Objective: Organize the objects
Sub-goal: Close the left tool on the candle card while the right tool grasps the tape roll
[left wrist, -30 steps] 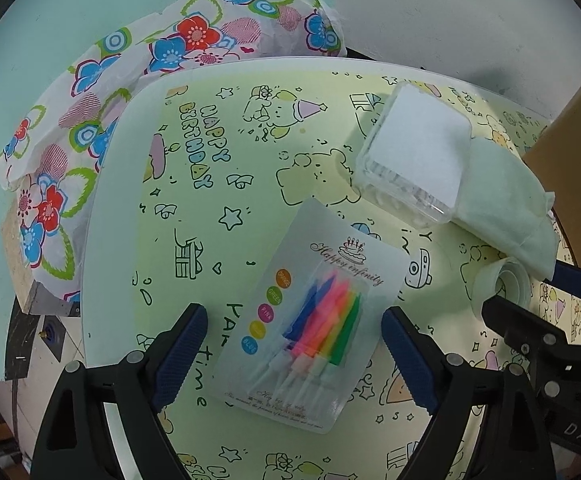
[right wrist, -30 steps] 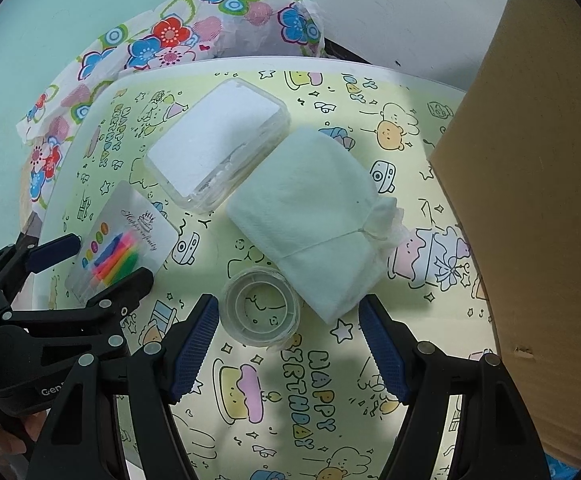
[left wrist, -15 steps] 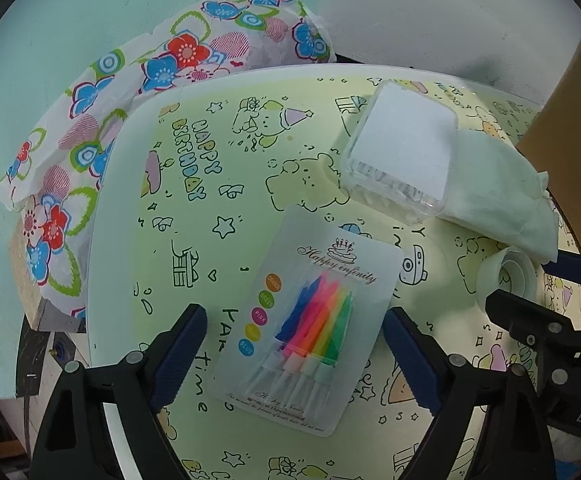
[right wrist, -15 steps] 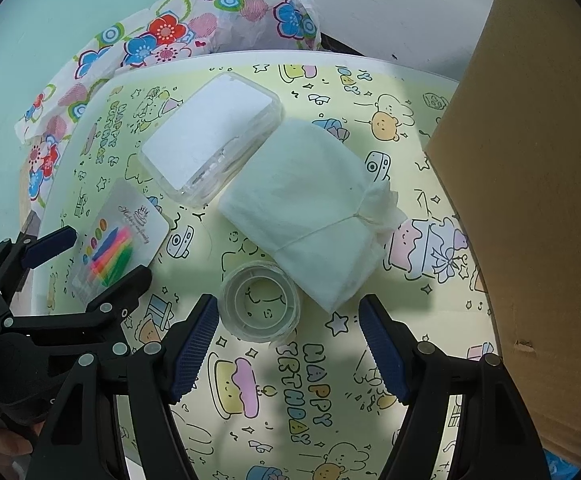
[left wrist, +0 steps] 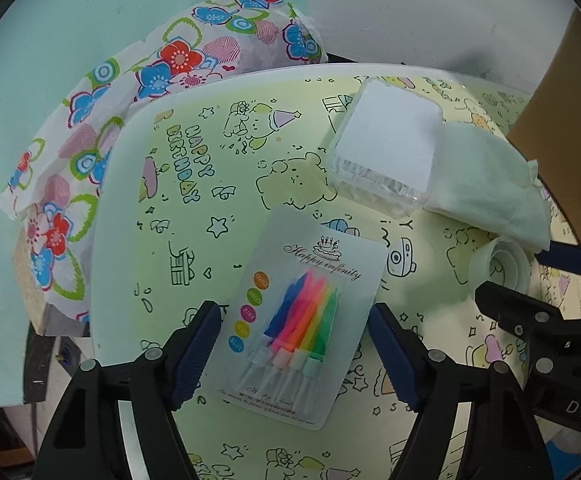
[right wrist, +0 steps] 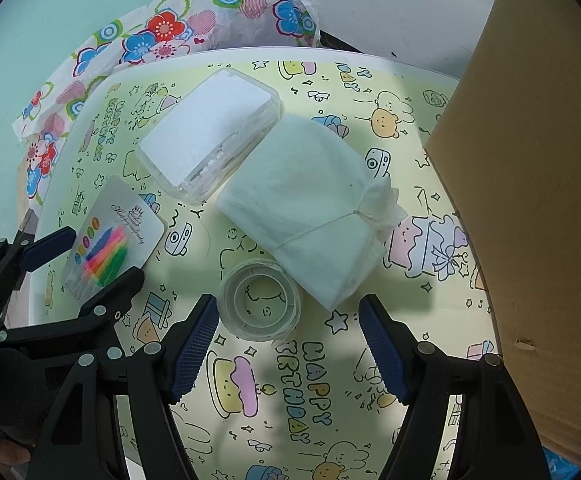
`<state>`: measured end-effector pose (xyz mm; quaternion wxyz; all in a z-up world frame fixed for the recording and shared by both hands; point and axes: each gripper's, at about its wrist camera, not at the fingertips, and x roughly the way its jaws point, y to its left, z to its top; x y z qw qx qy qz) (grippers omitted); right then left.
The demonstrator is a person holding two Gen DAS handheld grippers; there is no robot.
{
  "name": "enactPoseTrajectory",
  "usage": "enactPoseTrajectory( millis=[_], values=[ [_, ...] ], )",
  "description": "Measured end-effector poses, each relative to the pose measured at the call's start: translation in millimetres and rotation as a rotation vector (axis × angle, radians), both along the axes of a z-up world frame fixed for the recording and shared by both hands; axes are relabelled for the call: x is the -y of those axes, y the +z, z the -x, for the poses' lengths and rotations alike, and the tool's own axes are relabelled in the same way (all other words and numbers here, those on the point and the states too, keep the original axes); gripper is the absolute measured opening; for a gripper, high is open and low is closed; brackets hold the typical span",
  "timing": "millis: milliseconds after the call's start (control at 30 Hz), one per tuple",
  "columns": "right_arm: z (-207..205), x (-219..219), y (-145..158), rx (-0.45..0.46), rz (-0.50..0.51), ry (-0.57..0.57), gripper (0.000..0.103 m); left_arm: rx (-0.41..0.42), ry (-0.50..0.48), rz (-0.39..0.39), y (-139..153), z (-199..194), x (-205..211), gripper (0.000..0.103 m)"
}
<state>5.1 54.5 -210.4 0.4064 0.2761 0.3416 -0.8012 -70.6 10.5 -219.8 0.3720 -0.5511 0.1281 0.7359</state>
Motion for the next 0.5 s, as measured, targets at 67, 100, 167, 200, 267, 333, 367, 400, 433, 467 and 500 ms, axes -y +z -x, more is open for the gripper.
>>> enactPoseTrajectory(
  millis=[67,100,167,200,267,333,367,400,433,467,500],
  values=[
    [-0.9,0.3,-0.6,-0.006,-0.003,0.004,0.076,-0.031,-0.013,0.019,2.4,-4.1,-1.0,0.076],
    [-1.0,0.5,-0.4,-0.005,-0.002,0.005,0.076,-0.038,-0.012,0.022,2.8,-4.7,-0.8,0.076],
    [-1.3,0.6,0.3,-0.004,0.000,0.009,0.076,-0.036,-0.010,0.020,3.8,-5.4,1.4,0.075],
    [-1.7,0.7,0.9,-0.006,0.002,0.009,0.076,-0.024,-0.004,0.014,3.6,-4.5,2.9,0.075],
    [-2.6,1.8,1.6,-0.009,0.005,0.013,0.076,0.025,0.012,-0.010,2.5,-1.0,8.2,0.075],
    [-3.2,3.7,1.5,-0.012,0.001,0.019,0.075,0.072,0.039,-0.043,2.4,3.1,15.0,0.075],
    [-4.4,4.9,0.2,-0.017,-0.004,0.021,0.076,0.087,0.048,-0.056,2.8,4.4,18.3,0.075],
    [-4.8,5.8,-0.5,-0.020,-0.007,0.024,0.076,0.094,0.057,-0.065,3.6,5.3,20.8,0.075],
    [-6.1,7.1,-2.3,-0.027,-0.014,0.026,0.076,0.097,0.062,-0.070,4.3,5.7,22.3,0.075],
    [-7.7,8.5,-3.9,-0.036,-0.020,0.029,0.075,0.099,0.066,-0.075,5.0,6.1,23.5,0.075],
    [-8.6,9.6,-5.1,-0.046,-0.025,0.029,0.076,0.108,0.073,-0.083,5.4,6.6,25.4,0.075]
  ],
)
